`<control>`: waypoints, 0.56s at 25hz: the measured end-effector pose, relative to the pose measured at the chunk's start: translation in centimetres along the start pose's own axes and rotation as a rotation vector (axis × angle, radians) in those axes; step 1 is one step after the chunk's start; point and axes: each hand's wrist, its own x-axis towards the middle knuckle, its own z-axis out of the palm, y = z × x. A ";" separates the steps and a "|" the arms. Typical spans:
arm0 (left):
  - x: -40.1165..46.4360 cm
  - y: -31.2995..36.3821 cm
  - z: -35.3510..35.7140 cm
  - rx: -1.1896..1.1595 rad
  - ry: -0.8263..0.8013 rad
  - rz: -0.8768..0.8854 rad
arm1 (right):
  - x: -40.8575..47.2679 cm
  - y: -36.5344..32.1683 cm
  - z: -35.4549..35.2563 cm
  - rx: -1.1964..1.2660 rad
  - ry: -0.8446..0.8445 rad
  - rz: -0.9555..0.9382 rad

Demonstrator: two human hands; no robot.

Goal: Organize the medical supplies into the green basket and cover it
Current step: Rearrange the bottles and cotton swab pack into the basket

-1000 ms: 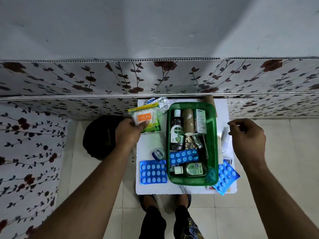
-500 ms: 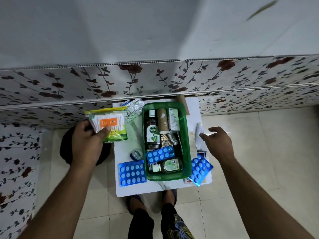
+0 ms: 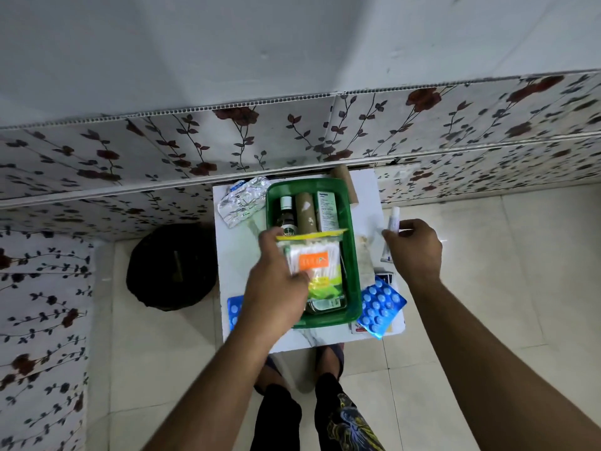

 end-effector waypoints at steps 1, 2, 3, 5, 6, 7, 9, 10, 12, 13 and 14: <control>0.1 -0.1 1.3 0.055 -0.029 -0.020 | -0.1 -0.2 -0.4 0.024 -0.002 -0.017; 0.3 -0.2 2.3 0.098 -0.047 -0.043 | -0.2 -0.4 -0.7 0.044 -0.006 -0.032; 0.6 -0.3 3.1 0.124 -0.058 -0.066 | -0.2 -0.6 -1.0 0.062 -0.009 -0.043; 1.2 -0.7 4.2 0.208 -0.060 -0.082 | -0.2 -0.8 -1.5 0.088 -0.018 -0.058; 1.4 -0.9 4.4 0.295 -0.047 -0.063 | -0.2 -1.0 -1.7 0.098 -0.022 -0.067; 1.5 -1.2 4.6 0.396 -0.038 -0.031 | -0.3 -1.1 -1.8 0.108 -0.029 -0.072; 1.4 -1.5 4.9 0.564 -0.017 0.051 | -0.5 -1.2 -1.9 0.125 -0.042 -0.073; 1.4 -1.4 5.0 0.617 0.000 0.089 | -0.5 -1.1 -1.9 0.132 -0.050 -0.072; 1.4 -1.5 5.2 0.675 0.052 0.142 | -0.7 -1.1 -2.0 0.138 -0.062 -0.071; 1.5 -1.5 5.2 0.701 0.073 0.156 | -0.8 -1.1 -2.0 0.138 -0.067 -0.073; 1.6 -1.4 5.2 0.732 0.086 0.168 | -0.9 -1.1 -2.1 0.139 -0.072 -0.074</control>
